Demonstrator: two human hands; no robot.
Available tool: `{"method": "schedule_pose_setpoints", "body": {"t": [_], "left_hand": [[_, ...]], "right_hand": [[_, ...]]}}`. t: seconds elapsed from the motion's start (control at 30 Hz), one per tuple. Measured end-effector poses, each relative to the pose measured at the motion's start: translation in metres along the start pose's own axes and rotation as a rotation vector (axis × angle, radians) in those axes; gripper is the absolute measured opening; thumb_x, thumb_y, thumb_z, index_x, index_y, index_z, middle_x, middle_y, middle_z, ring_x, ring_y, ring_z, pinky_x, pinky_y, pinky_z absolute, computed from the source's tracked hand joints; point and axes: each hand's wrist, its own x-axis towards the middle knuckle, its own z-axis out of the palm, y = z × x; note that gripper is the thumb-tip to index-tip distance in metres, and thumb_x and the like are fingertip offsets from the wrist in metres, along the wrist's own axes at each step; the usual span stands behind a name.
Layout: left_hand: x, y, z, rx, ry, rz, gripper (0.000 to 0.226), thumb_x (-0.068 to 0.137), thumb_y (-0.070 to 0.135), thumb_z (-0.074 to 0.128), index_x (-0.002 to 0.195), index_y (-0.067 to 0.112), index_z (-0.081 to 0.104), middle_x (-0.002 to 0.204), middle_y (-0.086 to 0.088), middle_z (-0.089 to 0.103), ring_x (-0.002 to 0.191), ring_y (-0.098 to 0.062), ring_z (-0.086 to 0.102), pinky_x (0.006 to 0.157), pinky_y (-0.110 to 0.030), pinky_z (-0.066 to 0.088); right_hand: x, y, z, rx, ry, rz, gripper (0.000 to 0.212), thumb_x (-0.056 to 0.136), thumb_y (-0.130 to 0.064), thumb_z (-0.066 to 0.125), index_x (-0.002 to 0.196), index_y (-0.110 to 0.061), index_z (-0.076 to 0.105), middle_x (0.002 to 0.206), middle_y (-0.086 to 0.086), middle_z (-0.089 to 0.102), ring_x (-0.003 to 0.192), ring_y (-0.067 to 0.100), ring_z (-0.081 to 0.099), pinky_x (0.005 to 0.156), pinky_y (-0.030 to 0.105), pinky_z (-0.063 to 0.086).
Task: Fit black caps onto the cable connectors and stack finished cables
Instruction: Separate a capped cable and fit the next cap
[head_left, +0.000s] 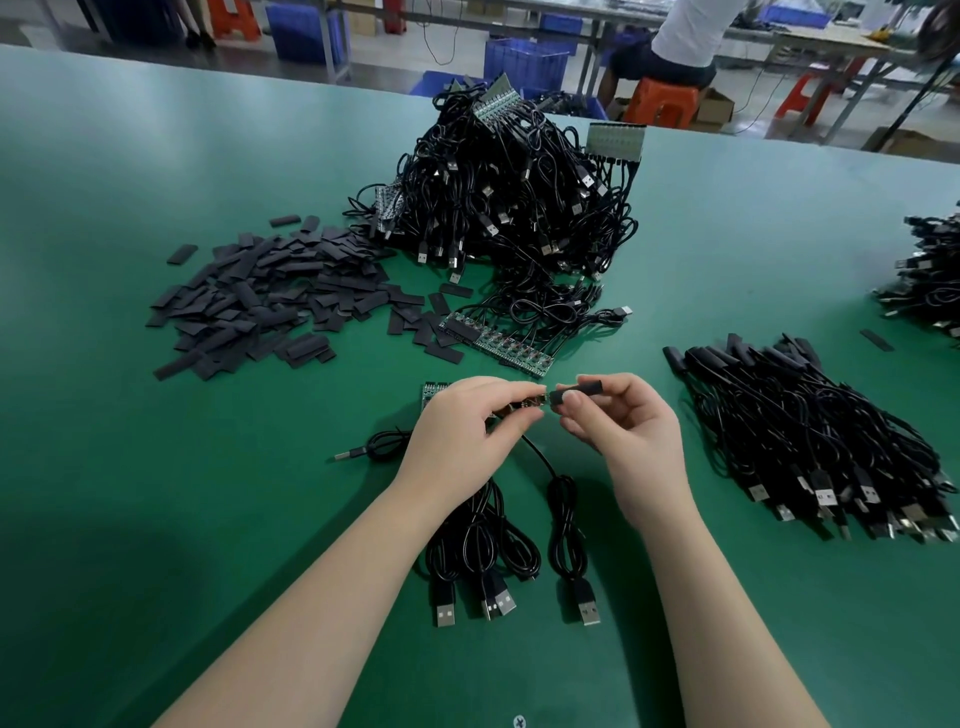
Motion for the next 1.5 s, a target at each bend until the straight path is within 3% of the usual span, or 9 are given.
{"method": "schedule_pose_setpoints", "body": {"t": [0.17, 0.3, 0.4, 0.53, 0.73, 1.5], "left_hand": [[-0.002, 0.004, -0.001, -0.052, 0.027, -0.047, 0.029, 0.086, 0.038, 0.069, 0.115, 0.042, 0.068, 0.098, 0.023, 0.070, 0.100, 0.005, 0.061, 0.086, -0.022, 0.050], [-0.003, 0.006, -0.001, -0.056, 0.130, -0.083, 0.017, 0.078, 0.045, 0.075, 0.092, 0.036, 0.073, 0.086, 0.027, 0.070, 0.086, 0.007, 0.064, 0.079, -0.022, 0.053], [-0.003, 0.009, 0.000, -0.056, 0.142, -0.023, 0.011, 0.079, 0.036, 0.077, 0.090, 0.031, 0.077, 0.086, 0.023, 0.072, 0.082, 0.005, 0.066, 0.075, -0.021, 0.052], [-0.003, 0.011, 0.000, -0.043, 0.124, 0.028, 0.020, 0.083, 0.030, 0.075, 0.102, 0.025, 0.077, 0.094, 0.017, 0.074, 0.090, 0.007, 0.065, 0.081, -0.009, 0.047], [-0.003, 0.010, 0.001, 0.024, 0.144, 0.002, 0.015, 0.085, 0.032, 0.073, 0.099, 0.027, 0.077, 0.092, 0.016, 0.074, 0.087, 0.000, 0.066, 0.082, -0.022, 0.050], [-0.002, 0.009, 0.003, -0.030, 0.172, -0.056, 0.011, 0.081, 0.027, 0.076, 0.092, 0.028, 0.077, 0.087, 0.018, 0.072, 0.086, 0.003, 0.064, 0.079, -0.011, 0.048]], "right_hand": [[-0.003, -0.001, 0.005, 0.017, -0.029, -0.004, 0.011, 0.073, -0.023, 0.079, 0.080, -0.029, 0.073, 0.080, 0.002, 0.074, 0.076, 0.014, 0.070, 0.074, 0.024, 0.058], [-0.003, 0.001, 0.006, 0.070, -0.010, 0.013, 0.009, 0.071, -0.026, 0.078, 0.078, -0.030, 0.074, 0.081, 0.004, 0.075, 0.076, 0.015, 0.071, 0.073, 0.023, 0.058], [-0.005, 0.006, 0.010, 0.040, -0.005, 0.038, 0.011, 0.077, -0.019, 0.079, 0.082, -0.026, 0.072, 0.078, 0.004, 0.074, 0.076, 0.017, 0.070, 0.076, 0.027, 0.060], [-0.005, 0.005, 0.011, 0.091, 0.050, 0.042, 0.009, 0.079, -0.017, 0.078, 0.081, -0.022, 0.070, 0.073, 0.000, 0.072, 0.073, 0.013, 0.070, 0.072, 0.023, 0.058], [-0.005, 0.007, 0.013, 0.129, 0.069, 0.031, 0.014, 0.083, -0.009, 0.075, 0.086, -0.023, 0.072, 0.076, 0.001, 0.072, 0.077, 0.015, 0.071, 0.073, 0.022, 0.057], [-0.005, 0.007, 0.015, 0.156, 0.138, 0.014, 0.011, 0.084, -0.006, 0.074, 0.087, -0.015, 0.067, 0.081, 0.002, 0.075, 0.082, 0.014, 0.072, 0.073, 0.023, 0.057]]}}
